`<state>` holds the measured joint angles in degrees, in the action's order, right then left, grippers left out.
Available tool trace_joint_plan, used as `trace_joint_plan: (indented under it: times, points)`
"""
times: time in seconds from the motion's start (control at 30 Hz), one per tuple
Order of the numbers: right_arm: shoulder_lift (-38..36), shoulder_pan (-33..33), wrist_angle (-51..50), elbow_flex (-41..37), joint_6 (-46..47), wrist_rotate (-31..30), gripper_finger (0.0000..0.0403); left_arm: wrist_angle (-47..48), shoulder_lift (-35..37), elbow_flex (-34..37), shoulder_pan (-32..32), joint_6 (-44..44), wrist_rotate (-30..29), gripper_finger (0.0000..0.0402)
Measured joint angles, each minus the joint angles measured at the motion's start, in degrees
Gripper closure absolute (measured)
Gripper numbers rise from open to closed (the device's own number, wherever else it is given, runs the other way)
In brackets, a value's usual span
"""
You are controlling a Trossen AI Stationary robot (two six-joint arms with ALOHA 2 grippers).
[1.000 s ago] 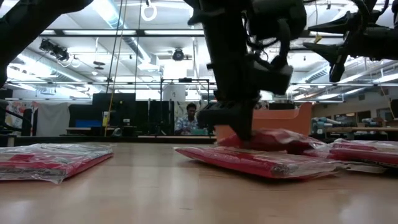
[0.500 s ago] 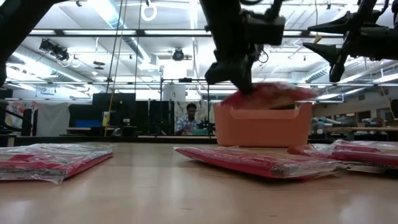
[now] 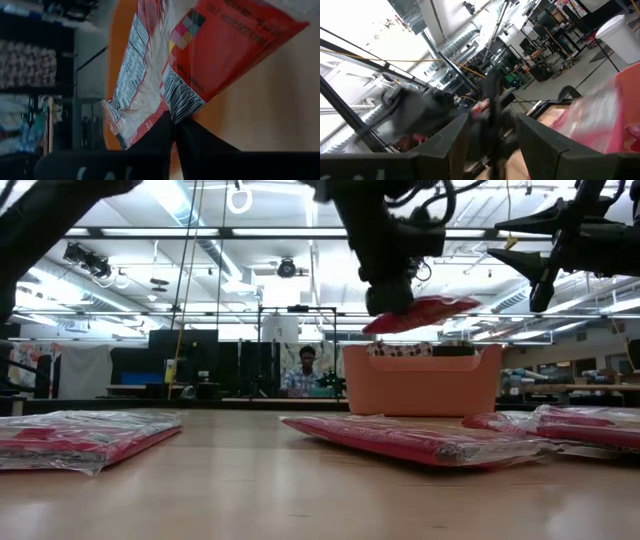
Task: Sort popcorn bags into baskets
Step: Put the red popcorn bag into the orange bin
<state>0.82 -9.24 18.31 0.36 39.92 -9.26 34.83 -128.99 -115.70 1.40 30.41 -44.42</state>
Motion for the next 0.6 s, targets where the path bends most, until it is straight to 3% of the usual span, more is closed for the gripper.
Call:
trace_joint_plan:
  times: [0.1, 0.27, 0.47, 0.6]
  points:
    - [0.0, 0.0, 0.0, 0.0, 0.0, 0.0, 0.0233, -3.2, 0.0, 0.0, 3.6, -1.0, 3.4, 0.0379]
    - [0.0, 0.0, 0.0, 0.0, 0.0, 0.0, 0.0233, -5.5, -0.4, 0.0, 9.5, -10.6, 15.0, 0.0374]
    - [0.0, 0.0, 0.0, 0.0, 0.0, 0.0, 0.0233, -4.9, -0.7, 0.0, 12.8, -16.7, 16.2, 0.0315]
    - [0.0, 0.0, 0.0, 0.0, 0.0, 0.0, 0.0233, -4.1, 0.1, 0.1, 11.5, -17.2, 22.9, 0.0290]
